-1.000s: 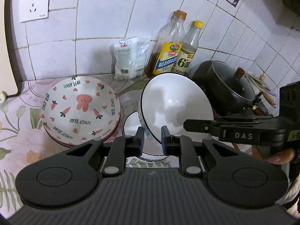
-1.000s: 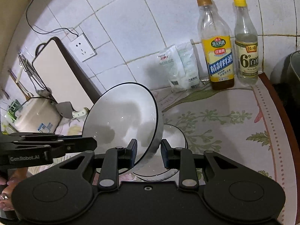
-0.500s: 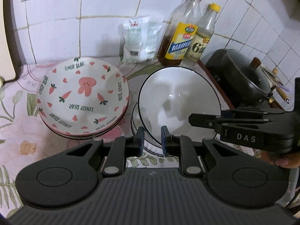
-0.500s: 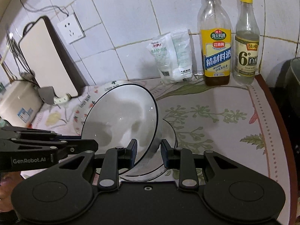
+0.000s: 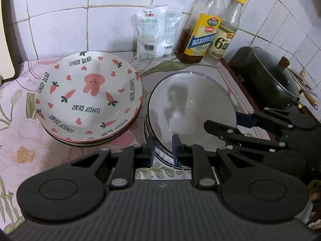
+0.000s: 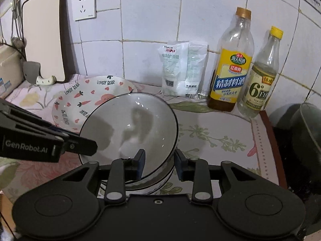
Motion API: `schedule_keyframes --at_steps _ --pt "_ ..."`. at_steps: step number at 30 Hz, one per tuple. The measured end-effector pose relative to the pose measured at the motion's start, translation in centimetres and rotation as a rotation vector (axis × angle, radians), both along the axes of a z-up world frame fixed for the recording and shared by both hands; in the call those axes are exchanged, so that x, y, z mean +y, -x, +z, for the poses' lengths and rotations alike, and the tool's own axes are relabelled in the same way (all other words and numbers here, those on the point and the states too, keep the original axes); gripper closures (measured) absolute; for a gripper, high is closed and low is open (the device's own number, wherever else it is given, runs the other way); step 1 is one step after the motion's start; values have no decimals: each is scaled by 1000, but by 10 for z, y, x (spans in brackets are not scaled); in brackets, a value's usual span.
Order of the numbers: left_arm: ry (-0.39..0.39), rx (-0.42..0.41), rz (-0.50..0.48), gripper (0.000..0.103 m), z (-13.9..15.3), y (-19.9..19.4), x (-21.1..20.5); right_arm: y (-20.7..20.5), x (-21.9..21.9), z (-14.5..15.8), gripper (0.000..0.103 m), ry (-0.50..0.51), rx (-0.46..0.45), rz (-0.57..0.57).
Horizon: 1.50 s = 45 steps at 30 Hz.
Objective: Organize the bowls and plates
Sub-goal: 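Carry the bowl over the nested bowls and lower it into them, then grip the three nested bowls at the rim with both tools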
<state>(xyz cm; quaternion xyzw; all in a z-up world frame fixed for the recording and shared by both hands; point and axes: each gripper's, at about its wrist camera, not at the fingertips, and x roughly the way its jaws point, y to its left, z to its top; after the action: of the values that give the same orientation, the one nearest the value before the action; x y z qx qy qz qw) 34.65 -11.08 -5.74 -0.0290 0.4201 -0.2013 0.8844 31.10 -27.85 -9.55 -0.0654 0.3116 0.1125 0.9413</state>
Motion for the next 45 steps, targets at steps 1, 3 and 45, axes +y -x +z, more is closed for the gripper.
schedule_keyframes --at_steps 1,3,45 --pt "-5 -9 4 83 0 0 0 0 2 -1 66 16 -6 -2" --pt "-38 -39 17 78 3 2 0 2 5 -3 65 65 -46 -4" --pt "244 -356 -72 39 -14 116 32 98 -40 -45 13 -79 -241 185"
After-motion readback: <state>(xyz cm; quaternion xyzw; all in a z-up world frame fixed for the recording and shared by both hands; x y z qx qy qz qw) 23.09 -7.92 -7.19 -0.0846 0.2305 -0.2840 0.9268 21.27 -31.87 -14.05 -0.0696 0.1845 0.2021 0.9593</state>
